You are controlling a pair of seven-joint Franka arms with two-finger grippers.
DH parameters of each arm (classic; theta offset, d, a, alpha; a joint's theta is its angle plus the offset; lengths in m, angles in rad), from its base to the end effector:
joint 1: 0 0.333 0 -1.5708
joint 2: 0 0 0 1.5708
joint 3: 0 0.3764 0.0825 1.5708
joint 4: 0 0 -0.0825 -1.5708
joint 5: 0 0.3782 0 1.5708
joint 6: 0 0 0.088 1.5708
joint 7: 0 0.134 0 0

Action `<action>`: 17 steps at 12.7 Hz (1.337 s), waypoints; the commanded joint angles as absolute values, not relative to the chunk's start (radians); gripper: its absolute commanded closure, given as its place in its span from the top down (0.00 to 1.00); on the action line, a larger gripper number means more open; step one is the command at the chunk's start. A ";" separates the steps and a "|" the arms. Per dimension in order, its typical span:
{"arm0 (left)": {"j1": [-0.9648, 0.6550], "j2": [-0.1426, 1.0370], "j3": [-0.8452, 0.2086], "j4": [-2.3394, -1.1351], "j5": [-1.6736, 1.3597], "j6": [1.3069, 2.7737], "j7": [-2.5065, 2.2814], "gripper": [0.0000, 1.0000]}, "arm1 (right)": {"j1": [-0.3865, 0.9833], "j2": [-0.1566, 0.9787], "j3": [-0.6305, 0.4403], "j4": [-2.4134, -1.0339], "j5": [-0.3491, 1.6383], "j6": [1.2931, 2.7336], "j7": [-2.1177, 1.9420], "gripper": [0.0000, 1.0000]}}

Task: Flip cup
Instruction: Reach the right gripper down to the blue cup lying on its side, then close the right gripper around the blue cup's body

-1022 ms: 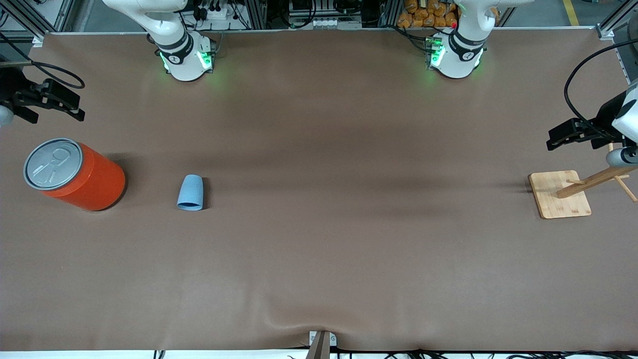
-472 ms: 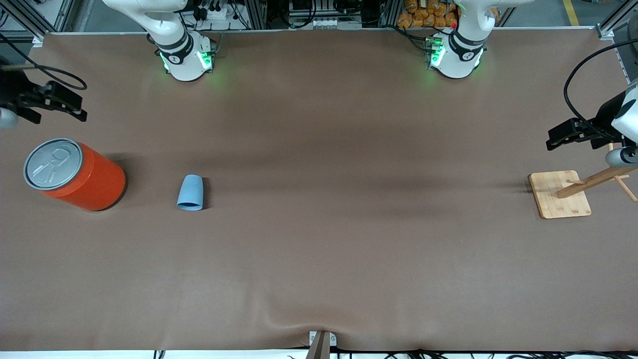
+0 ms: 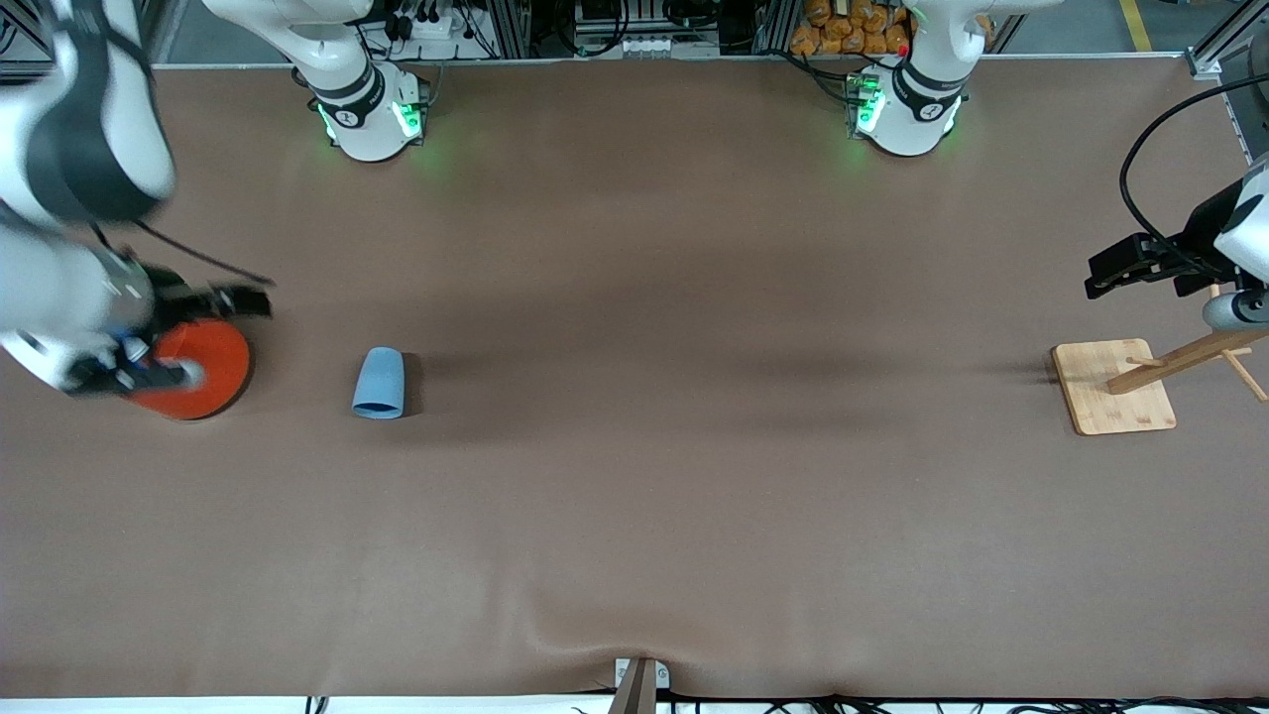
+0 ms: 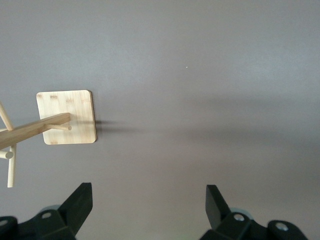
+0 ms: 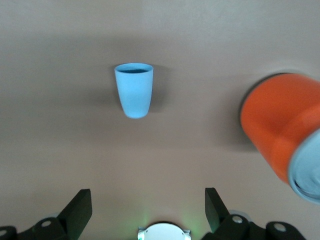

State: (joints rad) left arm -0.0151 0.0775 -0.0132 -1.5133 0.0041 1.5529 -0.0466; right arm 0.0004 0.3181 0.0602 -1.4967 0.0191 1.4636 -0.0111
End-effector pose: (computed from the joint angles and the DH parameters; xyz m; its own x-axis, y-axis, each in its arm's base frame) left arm 0.5738 -0.0153 0.6396 0.9991 0.0184 -0.0377 0.0182 -0.9998 -0.0048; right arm 0.6185 0.0353 0.4977 0.9365 0.0736 -0.3430 0.0633 -0.9971 -0.0412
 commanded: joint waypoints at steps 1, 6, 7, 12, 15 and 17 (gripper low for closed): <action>-0.008 0.078 -0.017 -1.505 -0.014 1.555 -0.044 1.00 | -0.002 0.342 0.061 -1.596 0.020 1.596 -0.008 1.00; -0.006 0.081 -0.012 -1.512 -0.012 1.554 -0.044 1.00 | 0.027 0.336 0.061 -1.949 0.064 2.077 0.006 1.00; -0.003 0.077 -0.012 -1.509 -0.011 1.551 -0.043 1.00 | 0.043 0.342 0.061 -1.989 0.066 2.156 0.008 1.00; -0.005 0.081 -0.012 -1.506 -0.009 1.554 -0.043 1.00 | 0.089 0.405 0.063 -2.044 0.067 2.297 0.057 1.00; -0.003 0.083 -0.011 -1.508 -0.012 1.554 -0.043 1.00 | 0.089 0.431 0.061 -2.112 0.055 2.425 0.041 1.00; -0.003 0.081 -0.011 -1.506 -0.011 1.554 -0.043 1.00 | 0.087 0.452 0.061 -2.117 0.052 2.444 0.040 0.87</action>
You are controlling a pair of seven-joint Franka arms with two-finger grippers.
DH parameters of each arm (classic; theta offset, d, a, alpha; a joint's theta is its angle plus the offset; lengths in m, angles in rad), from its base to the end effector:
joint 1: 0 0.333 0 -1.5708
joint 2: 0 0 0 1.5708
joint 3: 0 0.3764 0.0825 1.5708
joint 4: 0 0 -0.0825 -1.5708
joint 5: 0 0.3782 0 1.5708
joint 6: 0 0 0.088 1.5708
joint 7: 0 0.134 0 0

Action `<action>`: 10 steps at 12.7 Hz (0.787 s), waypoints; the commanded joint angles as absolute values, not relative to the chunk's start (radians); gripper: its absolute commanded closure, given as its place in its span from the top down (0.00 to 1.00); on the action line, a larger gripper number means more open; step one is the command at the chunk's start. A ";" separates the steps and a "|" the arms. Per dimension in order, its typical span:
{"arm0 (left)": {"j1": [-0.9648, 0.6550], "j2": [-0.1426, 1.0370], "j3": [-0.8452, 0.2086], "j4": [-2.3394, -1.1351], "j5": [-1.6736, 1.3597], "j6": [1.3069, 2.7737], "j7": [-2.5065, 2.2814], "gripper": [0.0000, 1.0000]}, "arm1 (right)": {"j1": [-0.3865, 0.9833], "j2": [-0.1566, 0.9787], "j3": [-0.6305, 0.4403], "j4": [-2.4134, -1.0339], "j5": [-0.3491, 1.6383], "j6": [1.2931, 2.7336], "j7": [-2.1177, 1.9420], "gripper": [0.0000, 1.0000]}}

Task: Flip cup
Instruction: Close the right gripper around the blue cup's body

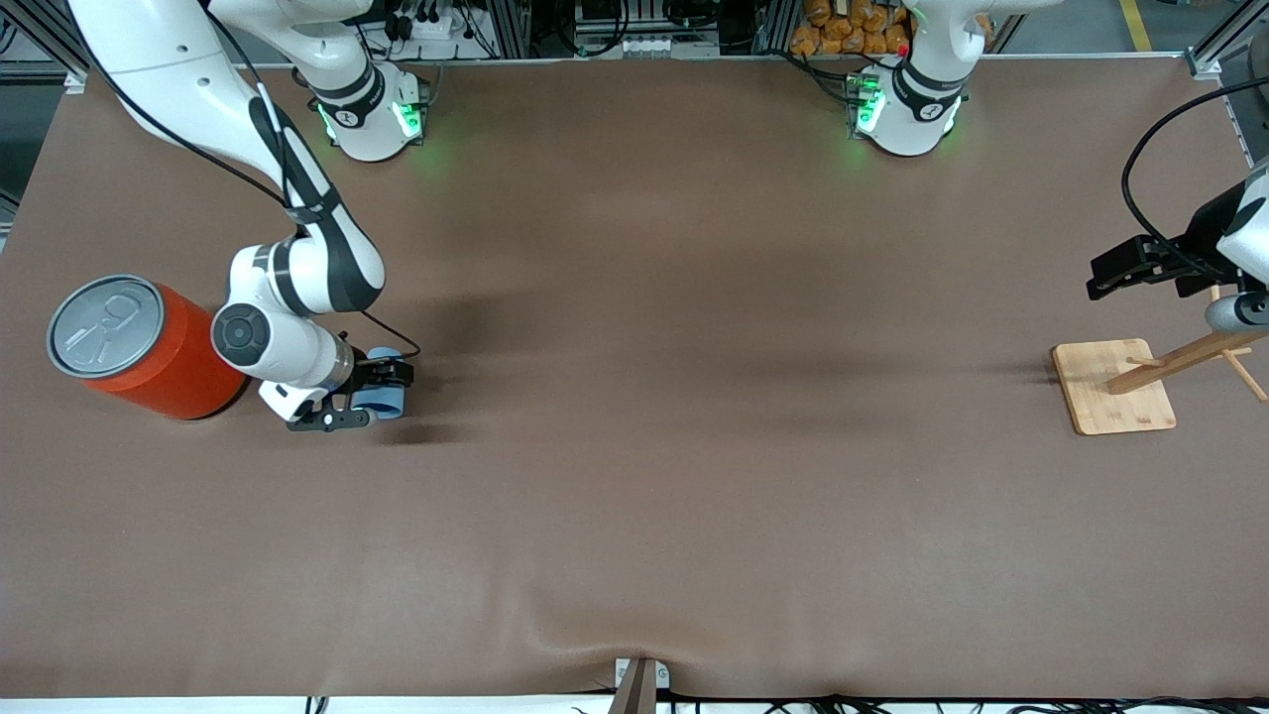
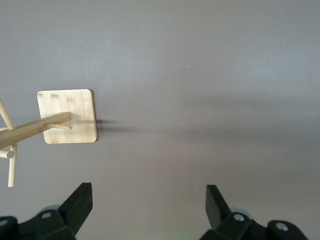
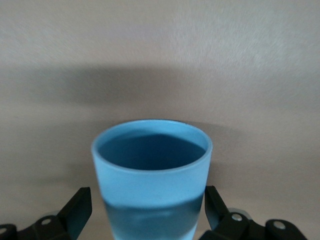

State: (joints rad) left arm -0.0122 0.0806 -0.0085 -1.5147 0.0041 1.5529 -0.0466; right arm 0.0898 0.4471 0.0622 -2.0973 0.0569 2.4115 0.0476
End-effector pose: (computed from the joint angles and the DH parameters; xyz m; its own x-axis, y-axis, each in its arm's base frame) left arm 0.5748 -0.0111 0.6371 0.9988 0.0260 -0.0422 0.0258 -0.9997 -0.0054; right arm 0.5807 0.0896 0.2264 0.9890 0.0582 -0.1362 0.0515 -0.9973 -0.0524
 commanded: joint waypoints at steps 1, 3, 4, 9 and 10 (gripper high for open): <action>-0.005 0.083 -0.011 -1.506 -0.011 1.554 -0.043 1.00 | 0.094 0.453 0.064 -2.112 0.052 2.439 0.044 0.32; -0.005 0.081 -0.011 -1.506 -0.011 1.554 -0.043 1.00 | 0.101 0.442 0.084 -2.059 0.060 2.383 0.060 0.00; -0.006 0.083 -0.011 -1.506 -0.011 1.554 -0.044 1.00 | 0.101 0.442 0.103 -1.998 0.064 2.296 0.064 0.00; -0.005 0.083 -0.011 -1.508 -0.009 1.554 -0.043 1.00 | 0.208 0.567 0.253 -1.581 0.057 2.102 -0.009 0.00; -0.005 0.083 -0.009 -1.508 -0.009 1.554 -0.044 1.00 | 0.283 0.607 0.252 -1.501 0.046 2.105 -0.009 0.00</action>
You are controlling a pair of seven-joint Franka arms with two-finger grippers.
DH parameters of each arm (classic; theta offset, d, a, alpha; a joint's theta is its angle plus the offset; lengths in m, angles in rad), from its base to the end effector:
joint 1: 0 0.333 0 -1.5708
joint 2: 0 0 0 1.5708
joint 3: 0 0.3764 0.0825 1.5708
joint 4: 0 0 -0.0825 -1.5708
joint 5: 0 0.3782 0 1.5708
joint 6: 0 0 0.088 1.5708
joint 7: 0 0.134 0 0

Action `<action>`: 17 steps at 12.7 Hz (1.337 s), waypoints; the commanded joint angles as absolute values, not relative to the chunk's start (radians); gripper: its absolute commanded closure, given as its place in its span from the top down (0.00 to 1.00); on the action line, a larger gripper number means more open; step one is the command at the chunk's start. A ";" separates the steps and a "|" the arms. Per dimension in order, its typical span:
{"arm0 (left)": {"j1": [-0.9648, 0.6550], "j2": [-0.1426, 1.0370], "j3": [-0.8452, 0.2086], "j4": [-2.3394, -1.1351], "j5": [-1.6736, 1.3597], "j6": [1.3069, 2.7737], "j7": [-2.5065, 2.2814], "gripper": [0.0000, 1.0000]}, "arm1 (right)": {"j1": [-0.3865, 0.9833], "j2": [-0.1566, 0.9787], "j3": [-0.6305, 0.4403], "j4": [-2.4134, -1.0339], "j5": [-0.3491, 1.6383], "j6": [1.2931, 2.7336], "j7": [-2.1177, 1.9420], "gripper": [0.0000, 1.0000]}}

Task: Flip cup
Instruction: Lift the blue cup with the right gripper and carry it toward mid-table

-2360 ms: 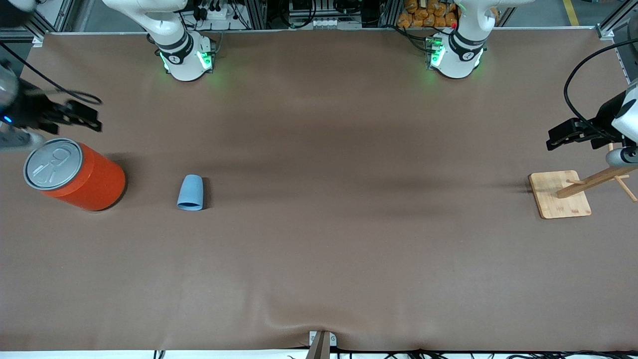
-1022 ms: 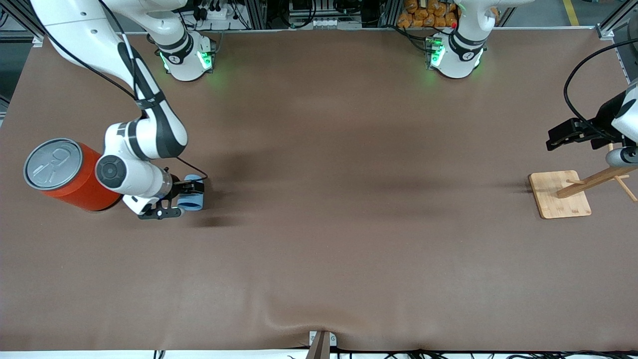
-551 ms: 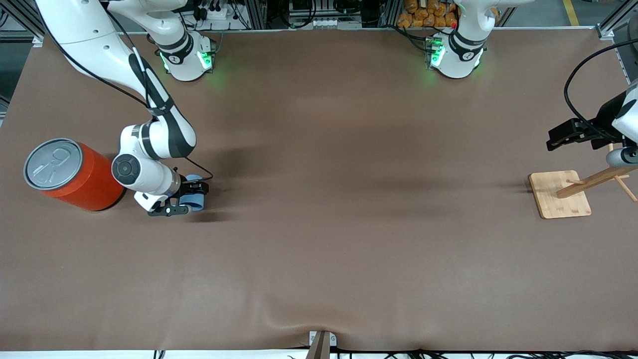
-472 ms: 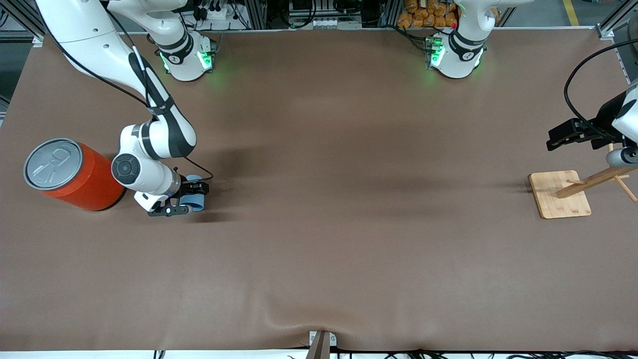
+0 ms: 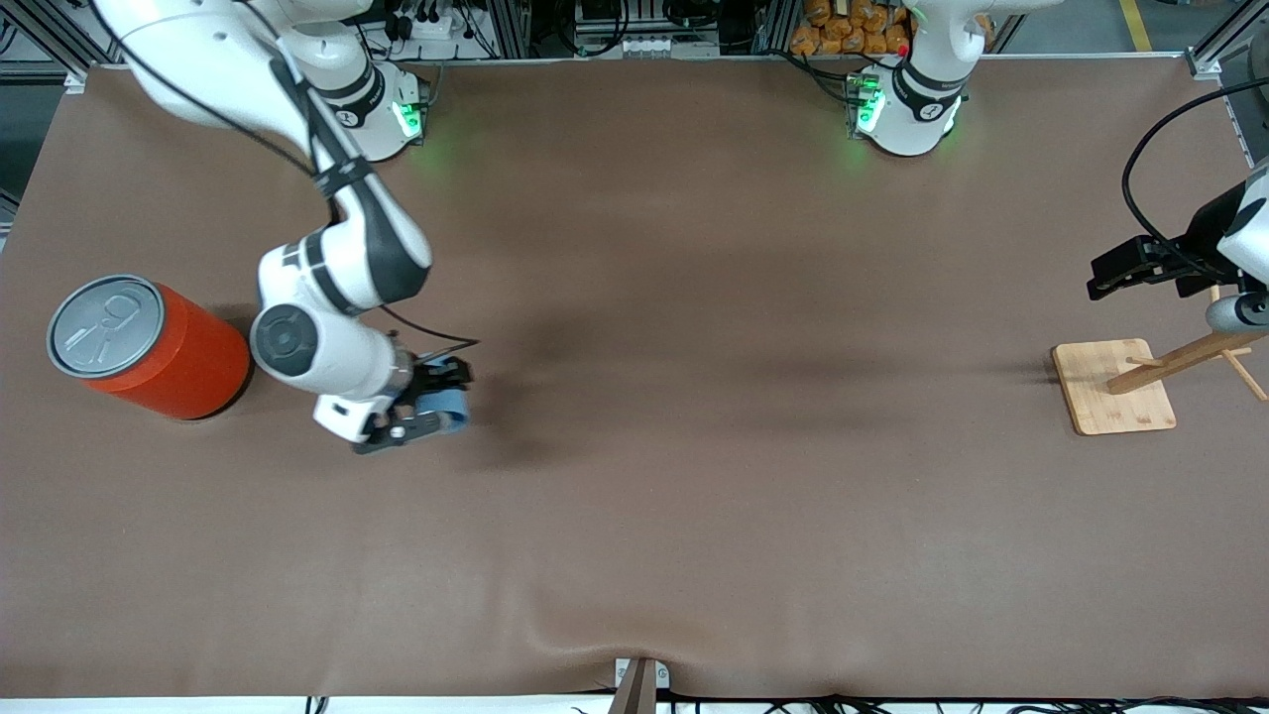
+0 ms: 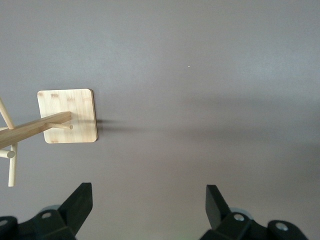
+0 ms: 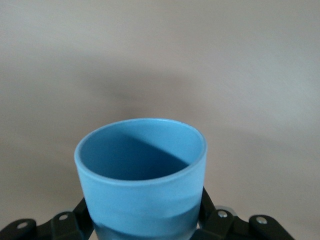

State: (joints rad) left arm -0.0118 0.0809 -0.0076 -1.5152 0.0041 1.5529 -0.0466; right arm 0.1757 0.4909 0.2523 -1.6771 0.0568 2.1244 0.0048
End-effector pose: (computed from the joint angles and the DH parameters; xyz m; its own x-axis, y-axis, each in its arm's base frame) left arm 0.5749 -0.0104 0.6367 0.9987 0.0273 -0.0430 0.0271 -0.9996 -0.0055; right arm 0.6363 0.2700 0.3535 0.9323 0.3600 -0.0351 0.3499 -0.9222 -0.1644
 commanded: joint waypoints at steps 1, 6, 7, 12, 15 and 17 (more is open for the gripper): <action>-0.003 0.081 -0.011 -1.509 -0.011 1.552 -0.043 1.00 | 0.343 0.645 0.245 -1.423 0.023 2.103 -0.014 0.00; -0.005 0.081 -0.009 -1.508 -0.012 1.552 -0.044 1.00 | 0.539 0.755 0.241 -1.267 -0.117 2.201 -0.299 0.00; -0.005 0.081 -0.011 -1.508 -0.012 1.552 -0.043 1.00 | 0.587 0.794 0.223 -1.225 -0.158 2.203 -0.357 0.00; -0.005 0.083 -0.009 -1.508 -0.012 1.552 -0.043 1.00 | 0.773 0.962 0.152 -1.098 -0.291 2.192 -0.416 0.00; -0.003 0.083 -0.009 -1.508 -0.012 1.552 -0.043 1.00 | 0.831 0.994 0.109 -1.100 -0.295 2.195 -0.411 0.00; -0.003 0.083 -0.009 -1.509 -0.012 1.552 -0.043 1.00 | 0.844 1.005 0.107 -1.098 -0.295 2.198 -0.407 0.00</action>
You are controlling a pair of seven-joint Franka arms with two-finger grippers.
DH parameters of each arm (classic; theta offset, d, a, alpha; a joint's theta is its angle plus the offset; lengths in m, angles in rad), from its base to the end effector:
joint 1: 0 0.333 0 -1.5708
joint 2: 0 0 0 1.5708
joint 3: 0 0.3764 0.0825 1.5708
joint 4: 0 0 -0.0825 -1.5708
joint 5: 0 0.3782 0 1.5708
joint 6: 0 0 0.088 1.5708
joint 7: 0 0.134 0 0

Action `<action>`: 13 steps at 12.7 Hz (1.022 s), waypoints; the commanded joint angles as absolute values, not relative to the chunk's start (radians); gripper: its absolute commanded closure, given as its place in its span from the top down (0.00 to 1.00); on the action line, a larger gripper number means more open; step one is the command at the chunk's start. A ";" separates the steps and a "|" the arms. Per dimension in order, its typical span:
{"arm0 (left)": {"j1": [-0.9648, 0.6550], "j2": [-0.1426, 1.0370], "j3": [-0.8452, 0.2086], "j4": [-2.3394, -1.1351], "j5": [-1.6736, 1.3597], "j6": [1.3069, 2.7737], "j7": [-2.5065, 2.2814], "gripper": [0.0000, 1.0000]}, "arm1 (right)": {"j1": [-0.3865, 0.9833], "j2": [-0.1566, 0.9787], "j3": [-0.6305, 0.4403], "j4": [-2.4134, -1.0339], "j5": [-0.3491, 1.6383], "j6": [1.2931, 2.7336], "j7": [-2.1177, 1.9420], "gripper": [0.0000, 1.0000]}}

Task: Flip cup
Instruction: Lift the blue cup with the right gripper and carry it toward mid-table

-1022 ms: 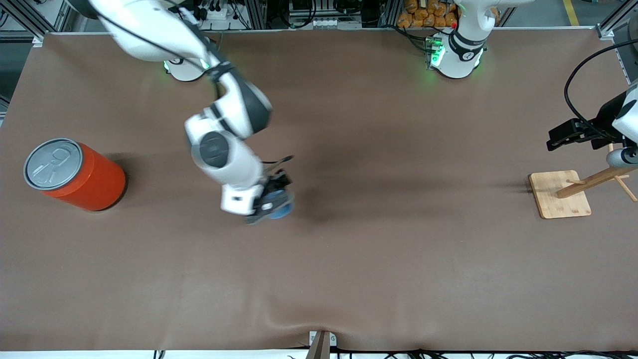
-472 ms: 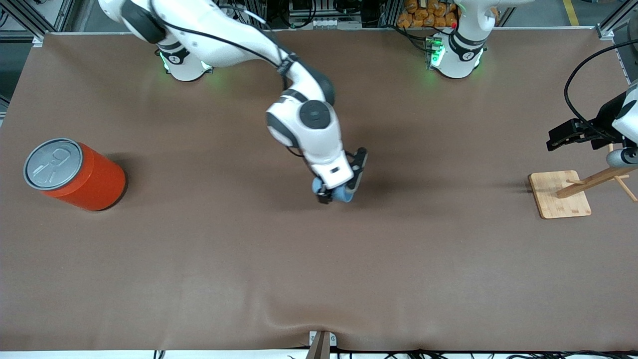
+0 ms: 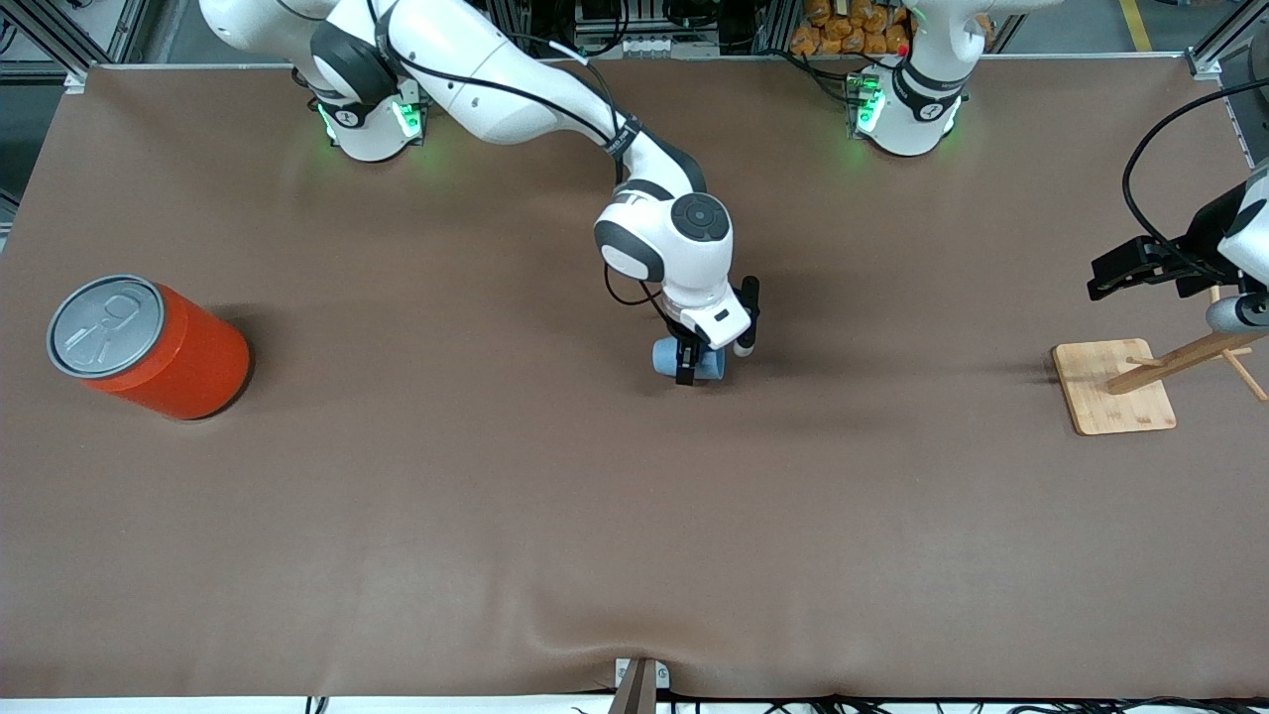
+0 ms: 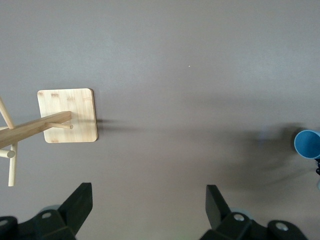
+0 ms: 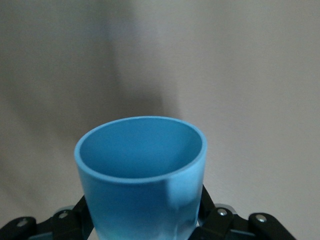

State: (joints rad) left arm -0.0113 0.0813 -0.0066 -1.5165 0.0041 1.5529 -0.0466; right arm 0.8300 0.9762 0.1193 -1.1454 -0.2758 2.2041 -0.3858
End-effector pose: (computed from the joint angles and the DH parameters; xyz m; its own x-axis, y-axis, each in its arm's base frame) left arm 0.5749 -0.0096 0.6359 0.9986 0.0288 -0.0447 0.0286 -0.9996 -0.0057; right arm 0.5175 0.6408 0.2251 0.1362 0.9904 0.0248 0.9778 -0.1384 0.1574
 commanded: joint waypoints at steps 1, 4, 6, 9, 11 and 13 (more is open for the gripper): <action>-0.003 0.083 -0.009 -1.509 -0.012 1.552 -0.043 1.00 | 0.851 1.005 0.101 -1.101 -0.295 2.198 -0.407 0.00; -0.003 0.083 -0.009 -1.509 -0.012 1.552 -0.043 1.00 | 0.882 1.020 0.086 -1.106 -0.310 2.203 -0.380 0.01; 0.001 0.084 -0.009 -1.511 -0.012 1.549 -0.043 1.00 | 0.884 1.023 0.083 -1.108 -0.310 2.203 -0.380 0.10; 0.011 0.097 -0.009 -1.511 -0.011 1.549 -0.044 1.00 | 0.884 1.023 0.083 -1.111 -0.310 2.201 -0.344 1.00; 0.015 0.144 -0.008 -1.505 -0.008 1.549 -0.046 1.00 | 0.882 1.020 0.083 -1.111 -0.310 2.192 -0.345 1.00; 0.040 0.164 -0.011 -1.506 -0.027 1.551 -0.043 1.00 | 0.882 1.008 0.083 -1.111 -0.308 2.189 -0.347 1.00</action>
State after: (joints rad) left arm 0.0136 0.1362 -0.0046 -1.5220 0.0030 1.5527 -0.0466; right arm 0.8736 1.0026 0.0887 -1.1410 -0.2841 2.2046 -0.3660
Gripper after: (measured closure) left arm 0.000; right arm 0.000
